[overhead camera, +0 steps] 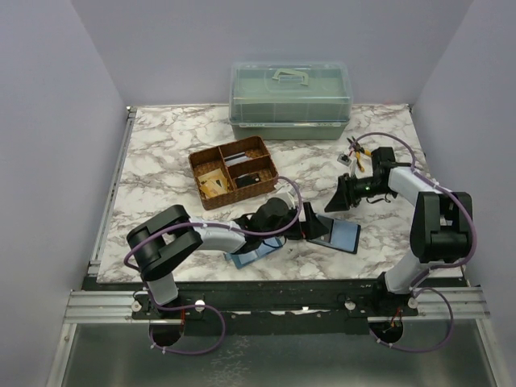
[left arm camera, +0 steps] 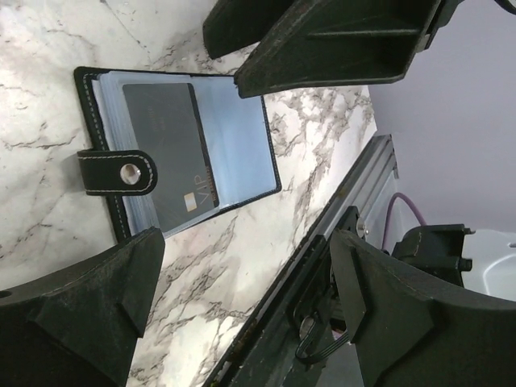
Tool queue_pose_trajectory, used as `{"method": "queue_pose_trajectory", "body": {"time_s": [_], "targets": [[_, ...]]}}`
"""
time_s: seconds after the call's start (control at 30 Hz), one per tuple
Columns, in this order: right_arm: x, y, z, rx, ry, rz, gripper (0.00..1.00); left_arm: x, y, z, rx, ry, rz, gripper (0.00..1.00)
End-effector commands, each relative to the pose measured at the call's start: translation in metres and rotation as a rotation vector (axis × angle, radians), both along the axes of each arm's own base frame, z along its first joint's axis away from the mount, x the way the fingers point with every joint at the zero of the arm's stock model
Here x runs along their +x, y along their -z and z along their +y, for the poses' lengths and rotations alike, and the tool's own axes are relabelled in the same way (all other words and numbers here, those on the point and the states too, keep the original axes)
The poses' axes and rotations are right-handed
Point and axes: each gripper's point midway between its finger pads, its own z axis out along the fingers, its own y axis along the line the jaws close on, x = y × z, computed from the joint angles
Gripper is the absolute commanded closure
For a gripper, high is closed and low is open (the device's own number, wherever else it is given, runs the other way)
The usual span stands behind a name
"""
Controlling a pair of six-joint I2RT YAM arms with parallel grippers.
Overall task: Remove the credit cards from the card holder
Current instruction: Pick up the card holder from the center of the board.
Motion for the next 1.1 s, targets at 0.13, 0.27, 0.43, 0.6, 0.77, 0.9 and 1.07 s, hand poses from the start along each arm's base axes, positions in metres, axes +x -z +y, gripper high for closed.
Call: {"method": "queue_pose_trajectory", "body": {"time_s": [0.13,0.27,0.43,0.6,0.77,0.9,1.07], "targets": [[-0.003,0.021,-0.001,-0.052,-0.033,0.060,0.54,-0.003,-0.014,-0.025,-0.049,0.119,-0.026,0.09],[0.006,0.028,-0.003,-0.066,-0.032,0.072,0.54,0.005,0.001,-0.022,-0.025,0.084,0.005,0.09],[0.006,0.032,-0.001,-0.049,-0.031,0.094,0.54,0.012,0.012,-0.019,-0.005,0.048,0.023,0.09],[0.003,0.037,0.000,-0.043,-0.033,0.121,0.54,0.018,0.018,-0.018,0.006,0.033,0.026,0.09],[-0.002,0.041,0.006,-0.038,-0.057,0.149,0.54,0.020,0.023,-0.017,0.013,0.029,0.032,0.09],[-0.003,0.044,0.007,-0.042,-0.061,0.156,0.55,0.019,0.025,-0.018,0.013,0.035,0.040,0.10],[-0.005,0.045,0.008,-0.044,-0.065,0.164,0.55,0.020,0.025,-0.019,0.011,0.039,0.042,0.10]]}}
